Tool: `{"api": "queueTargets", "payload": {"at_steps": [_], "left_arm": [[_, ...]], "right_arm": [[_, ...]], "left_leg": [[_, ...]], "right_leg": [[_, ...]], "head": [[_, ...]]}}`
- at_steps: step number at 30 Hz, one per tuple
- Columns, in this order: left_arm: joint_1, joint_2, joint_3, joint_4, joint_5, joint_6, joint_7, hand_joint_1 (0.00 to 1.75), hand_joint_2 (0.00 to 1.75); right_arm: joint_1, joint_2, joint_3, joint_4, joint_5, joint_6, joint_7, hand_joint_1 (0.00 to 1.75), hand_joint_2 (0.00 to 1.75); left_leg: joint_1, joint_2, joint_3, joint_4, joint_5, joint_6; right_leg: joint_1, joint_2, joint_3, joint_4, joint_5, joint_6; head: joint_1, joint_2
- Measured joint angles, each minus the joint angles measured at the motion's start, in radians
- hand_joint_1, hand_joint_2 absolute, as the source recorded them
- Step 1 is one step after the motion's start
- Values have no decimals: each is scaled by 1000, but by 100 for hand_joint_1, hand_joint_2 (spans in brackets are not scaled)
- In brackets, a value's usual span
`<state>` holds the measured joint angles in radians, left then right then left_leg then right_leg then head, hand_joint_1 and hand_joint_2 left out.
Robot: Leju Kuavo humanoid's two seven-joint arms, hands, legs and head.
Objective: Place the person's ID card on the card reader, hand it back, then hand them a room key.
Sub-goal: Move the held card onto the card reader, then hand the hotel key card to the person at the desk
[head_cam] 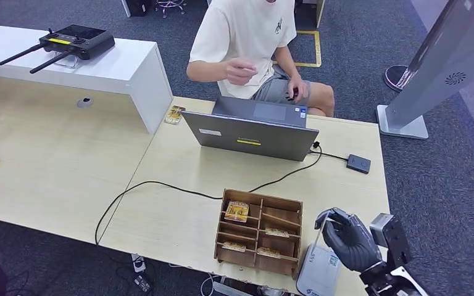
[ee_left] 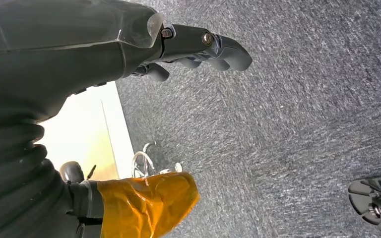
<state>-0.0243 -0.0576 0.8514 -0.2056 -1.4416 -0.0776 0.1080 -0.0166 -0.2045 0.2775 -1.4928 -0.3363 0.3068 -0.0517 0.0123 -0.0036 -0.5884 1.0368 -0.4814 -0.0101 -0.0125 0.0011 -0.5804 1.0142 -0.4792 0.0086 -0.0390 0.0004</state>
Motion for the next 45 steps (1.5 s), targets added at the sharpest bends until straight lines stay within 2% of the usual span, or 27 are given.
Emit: {"api": "queueTargets", "payload": {"at_steps": [6, 12, 18, 23, 34, 45], "left_arm": [[-6, 0, -1, 0, -13, -3, -1, 0, 175], [-17, 1, -8, 0, -32, -3, -2, 0, 175], [-23, 3, -25, 0, -51, -5, -2, 0, 175], [-27, 5, -35, 0, -62, -5, 4, 0, 175], [-34, 7, -62, 0, -86, -6, 18, 0, 175], [-56, 2, -101, 0, -121, -26, 48, 0, 175]], "right_arm": [[-120, 0, 65, 18, -146, 45, 8, 175, 175], [-310, 14, 150, 78, -295, 52, 56, 175, 175], [-522, 57, 215, 210, -473, 38, 118, 175, 175], [-653, 87, 234, 351, -569, 28, 143, 175, 175], [-839, 141, 252, 624, -620, -61, 189, 175, 175], [-918, 172, 273, 783, -558, -197, 212, 175, 175]], "left_leg": [[0, 0, 0, 0, 1, 0], [0, 1, 0, 0, 2, 0], [0, 1, 0, 0, 3, 0], [0, 0, 0, 0, 3, 0], [0, 0, 0, 0, 3, 0], [0, -1, 0, 0, 3, 0]], "right_leg": [[0, 0, 0, 0, 1, 0], [0, 1, 0, 1, 2, -1], [0, 0, 0, 1, 2, -1], [0, 0, 0, 2, 2, -1], [0, 0, 0, 2, 2, -1], [0, -1, 0, 2, 3, -1]], "head": [[0, 0], [0, 0], [0, 0], [0, 0], [0, 0], [0, 0]]}}
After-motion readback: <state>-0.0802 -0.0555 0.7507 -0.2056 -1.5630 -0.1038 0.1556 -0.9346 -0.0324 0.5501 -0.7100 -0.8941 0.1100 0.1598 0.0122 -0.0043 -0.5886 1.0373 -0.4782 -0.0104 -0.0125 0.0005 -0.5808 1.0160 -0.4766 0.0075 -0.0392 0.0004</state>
